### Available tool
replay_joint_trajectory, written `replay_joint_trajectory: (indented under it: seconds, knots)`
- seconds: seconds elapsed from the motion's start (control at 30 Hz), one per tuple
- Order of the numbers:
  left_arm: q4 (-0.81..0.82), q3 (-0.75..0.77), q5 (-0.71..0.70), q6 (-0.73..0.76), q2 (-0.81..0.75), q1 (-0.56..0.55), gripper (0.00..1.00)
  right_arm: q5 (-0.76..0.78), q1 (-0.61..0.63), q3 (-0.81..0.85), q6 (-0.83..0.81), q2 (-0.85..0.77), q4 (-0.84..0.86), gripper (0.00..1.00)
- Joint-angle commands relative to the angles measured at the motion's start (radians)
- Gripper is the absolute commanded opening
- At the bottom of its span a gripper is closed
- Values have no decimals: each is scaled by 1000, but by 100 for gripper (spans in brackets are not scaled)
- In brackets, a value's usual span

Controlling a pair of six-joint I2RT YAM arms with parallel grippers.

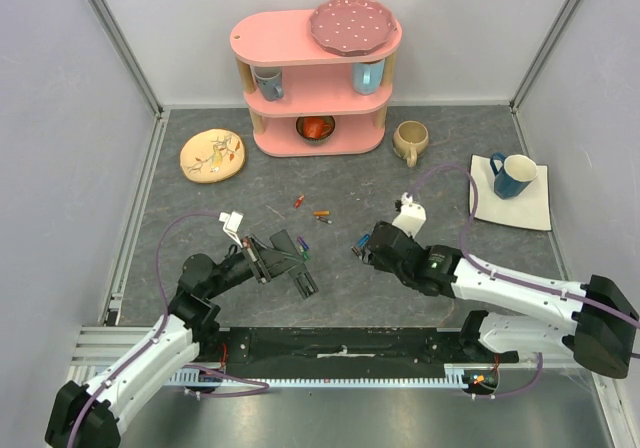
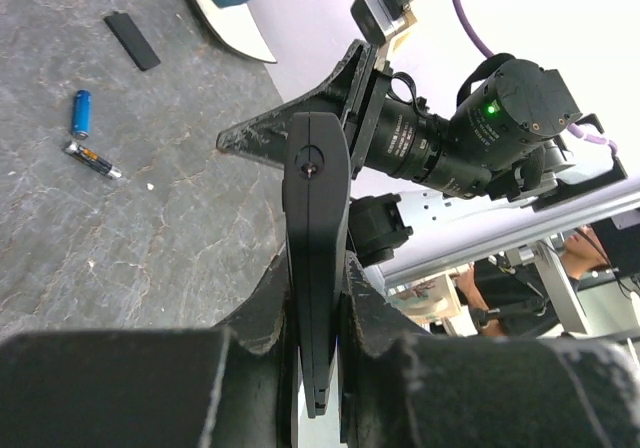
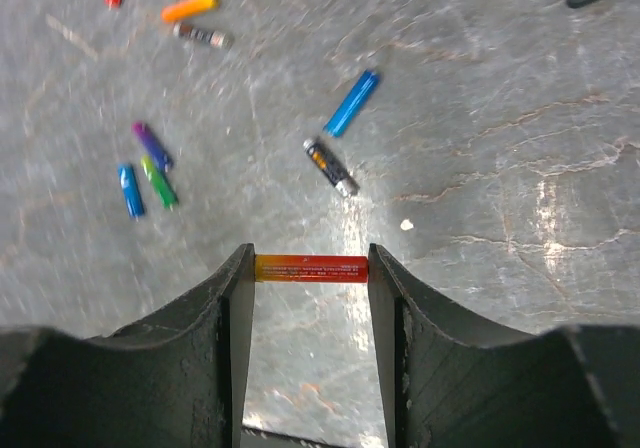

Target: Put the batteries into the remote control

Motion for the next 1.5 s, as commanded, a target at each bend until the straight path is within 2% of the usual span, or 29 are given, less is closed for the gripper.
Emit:
replay_joint_trajectory:
  seconds: [0.0,0.03,0.17,0.23,0.27,0.37,0.47,0.7,1.17,1.47]
  knots:
    - [-45,15,-90,15,-36,3,2,150,-38,7,306,16,3,0]
    - [-53,14,-99,12,-43,3,2,179,-43,-11,405,15,-2,0]
    - [-84,9,-137,9,-67,3,2,244,-60,-17,579,51,-28,0]
    - [-91,6,-144,6,-72,3,2,270,-70,62,660,135,-153,0]
    - [-91,6,-145,6,-73,3,2,274,-77,102,720,174,-278,0]
    - [-94,9,-138,10,-73,1,2,259,-101,193,780,306,-388,0]
    - [-105,15,-128,12,-86,3,2,213,-127,167,817,347,-361,0]
    - [-150,6,-136,15,-139,3,2,215,-170,124,835,344,-349,0]
    - [-148,-6,-125,6,-133,3,2,113,-256,118,691,418,-225,6]
    - [-146,-2,-128,7,-109,3,2,40,-293,112,608,479,-180,25]
